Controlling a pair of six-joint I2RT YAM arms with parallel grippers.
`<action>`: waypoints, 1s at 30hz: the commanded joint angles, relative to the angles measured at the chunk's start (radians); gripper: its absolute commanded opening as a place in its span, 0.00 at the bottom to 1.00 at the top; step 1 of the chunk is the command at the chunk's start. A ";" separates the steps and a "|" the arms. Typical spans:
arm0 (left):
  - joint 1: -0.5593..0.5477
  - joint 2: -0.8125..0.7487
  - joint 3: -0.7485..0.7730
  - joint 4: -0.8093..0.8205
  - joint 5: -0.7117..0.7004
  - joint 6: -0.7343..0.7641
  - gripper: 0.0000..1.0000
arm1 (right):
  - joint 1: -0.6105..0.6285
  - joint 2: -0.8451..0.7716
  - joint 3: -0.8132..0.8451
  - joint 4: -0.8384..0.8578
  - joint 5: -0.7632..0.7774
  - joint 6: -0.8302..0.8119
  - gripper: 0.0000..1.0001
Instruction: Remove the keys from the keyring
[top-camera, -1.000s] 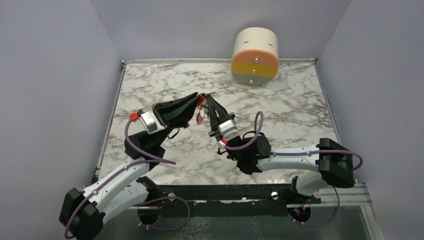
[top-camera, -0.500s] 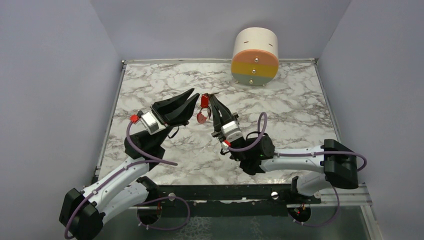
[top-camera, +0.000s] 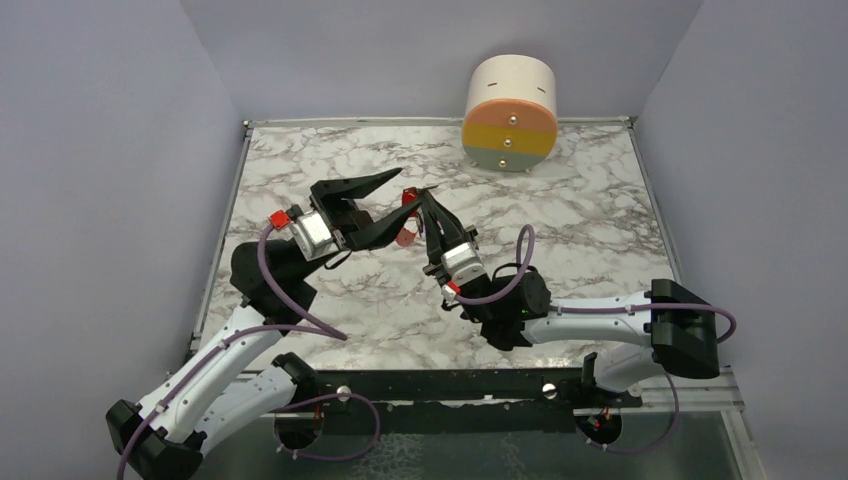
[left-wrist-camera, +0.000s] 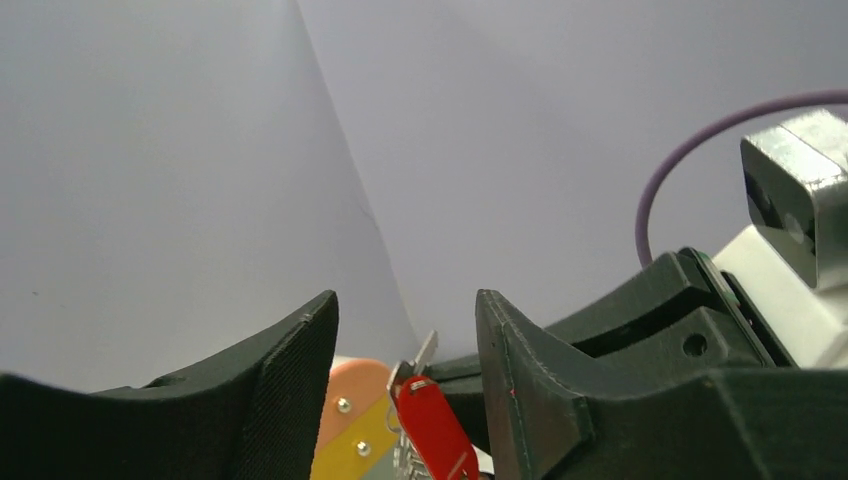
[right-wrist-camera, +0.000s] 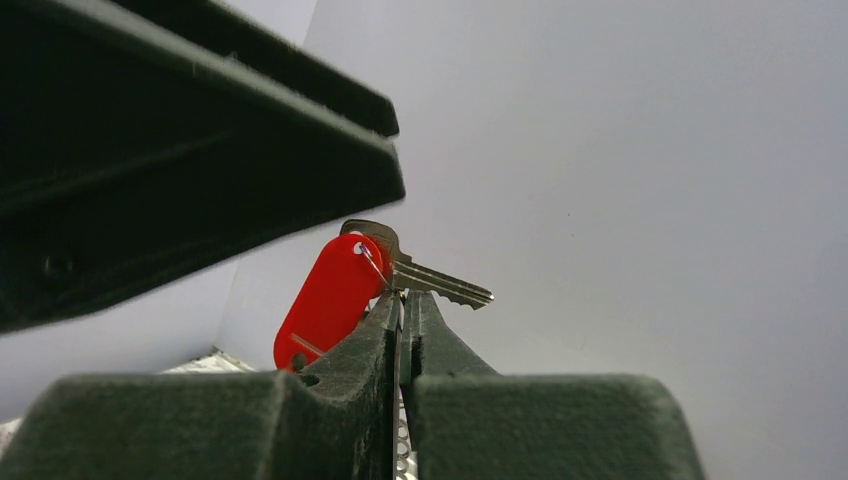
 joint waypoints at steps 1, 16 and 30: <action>0.000 -0.026 -0.019 -0.108 0.063 0.054 0.57 | 0.008 -0.029 0.000 0.021 -0.013 -0.021 0.01; 0.000 -0.013 -0.022 -0.167 0.056 0.141 0.48 | 0.008 -0.066 -0.030 0.007 -0.003 -0.006 0.01; -0.001 -0.052 -0.039 -0.084 0.043 0.100 0.45 | 0.008 -0.065 -0.034 0.010 0.004 -0.010 0.02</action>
